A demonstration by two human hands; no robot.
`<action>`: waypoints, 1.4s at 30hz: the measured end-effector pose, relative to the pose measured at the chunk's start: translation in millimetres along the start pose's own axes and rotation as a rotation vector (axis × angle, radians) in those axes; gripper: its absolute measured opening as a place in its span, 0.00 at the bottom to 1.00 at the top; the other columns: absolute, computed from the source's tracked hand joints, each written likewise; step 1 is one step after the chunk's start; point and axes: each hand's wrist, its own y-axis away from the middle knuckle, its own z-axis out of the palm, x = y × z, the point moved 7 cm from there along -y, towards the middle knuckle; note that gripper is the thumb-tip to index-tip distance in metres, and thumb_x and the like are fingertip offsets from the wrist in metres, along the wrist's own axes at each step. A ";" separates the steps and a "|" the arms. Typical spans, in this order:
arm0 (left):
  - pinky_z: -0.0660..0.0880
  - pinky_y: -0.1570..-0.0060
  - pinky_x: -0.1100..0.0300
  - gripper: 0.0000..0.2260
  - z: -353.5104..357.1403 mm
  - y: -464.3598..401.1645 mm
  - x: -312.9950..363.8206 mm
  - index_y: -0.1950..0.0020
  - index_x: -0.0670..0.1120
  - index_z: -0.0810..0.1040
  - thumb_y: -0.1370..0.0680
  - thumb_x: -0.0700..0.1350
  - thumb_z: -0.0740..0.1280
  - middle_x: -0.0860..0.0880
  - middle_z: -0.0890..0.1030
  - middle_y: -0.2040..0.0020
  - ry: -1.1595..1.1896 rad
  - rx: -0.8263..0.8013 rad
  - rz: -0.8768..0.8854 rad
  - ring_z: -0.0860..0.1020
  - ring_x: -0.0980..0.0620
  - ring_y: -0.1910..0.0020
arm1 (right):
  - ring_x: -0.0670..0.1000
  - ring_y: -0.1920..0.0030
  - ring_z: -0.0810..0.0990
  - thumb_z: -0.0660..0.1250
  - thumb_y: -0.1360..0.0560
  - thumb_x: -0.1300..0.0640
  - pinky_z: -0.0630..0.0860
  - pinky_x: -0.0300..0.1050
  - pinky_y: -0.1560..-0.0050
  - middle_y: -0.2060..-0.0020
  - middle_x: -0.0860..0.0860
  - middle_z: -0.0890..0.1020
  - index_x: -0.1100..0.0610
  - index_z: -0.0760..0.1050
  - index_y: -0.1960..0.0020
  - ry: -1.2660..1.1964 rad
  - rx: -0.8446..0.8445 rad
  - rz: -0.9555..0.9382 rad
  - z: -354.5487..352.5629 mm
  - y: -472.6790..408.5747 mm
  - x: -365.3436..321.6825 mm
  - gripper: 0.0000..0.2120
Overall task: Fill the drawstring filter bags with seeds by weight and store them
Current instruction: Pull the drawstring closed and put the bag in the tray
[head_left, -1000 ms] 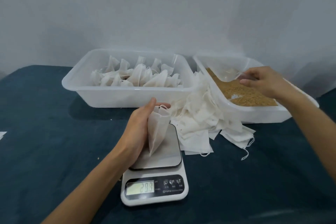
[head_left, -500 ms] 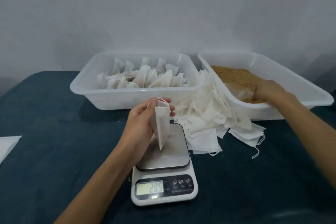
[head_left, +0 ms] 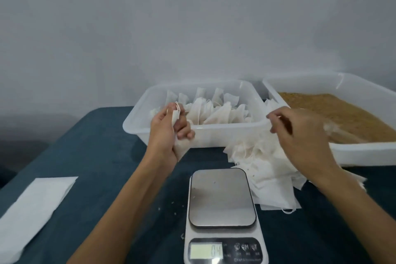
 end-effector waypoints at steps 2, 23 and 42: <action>0.69 0.74 0.61 0.17 -1.8 -26.9 21.5 0.60 0.47 0.73 0.12 0.45 0.57 0.51 0.63 0.72 -0.097 0.045 0.064 0.61 0.54 0.77 | 0.43 0.68 0.79 0.64 0.18 0.52 0.74 0.42 0.68 0.69 0.42 0.80 0.50 0.80 0.52 -0.077 -0.031 0.002 13.9 12.2 -5.8 0.07; 0.79 0.78 0.55 0.09 -97.2 -276.4 7.2 0.57 0.37 0.72 0.17 0.35 0.62 0.39 0.79 0.66 -1.304 0.413 -0.246 0.79 0.45 0.77 | 0.46 0.73 0.77 0.59 0.21 0.47 0.75 0.46 0.72 0.72 0.43 0.78 0.50 0.84 0.54 0.001 0.050 -0.040 15.4 24.3 11.9 0.15; 0.67 0.62 0.70 0.04 96.6 -5.2 -20.0 0.54 0.48 0.80 0.20 0.44 0.73 0.57 0.74 0.61 -1.409 -0.552 0.774 0.71 0.62 0.64 | 0.43 0.68 0.79 0.65 0.18 0.54 0.78 0.44 0.64 0.70 0.42 0.79 0.52 0.81 0.51 -0.134 0.030 0.041 12.9 17.4 28.9 0.07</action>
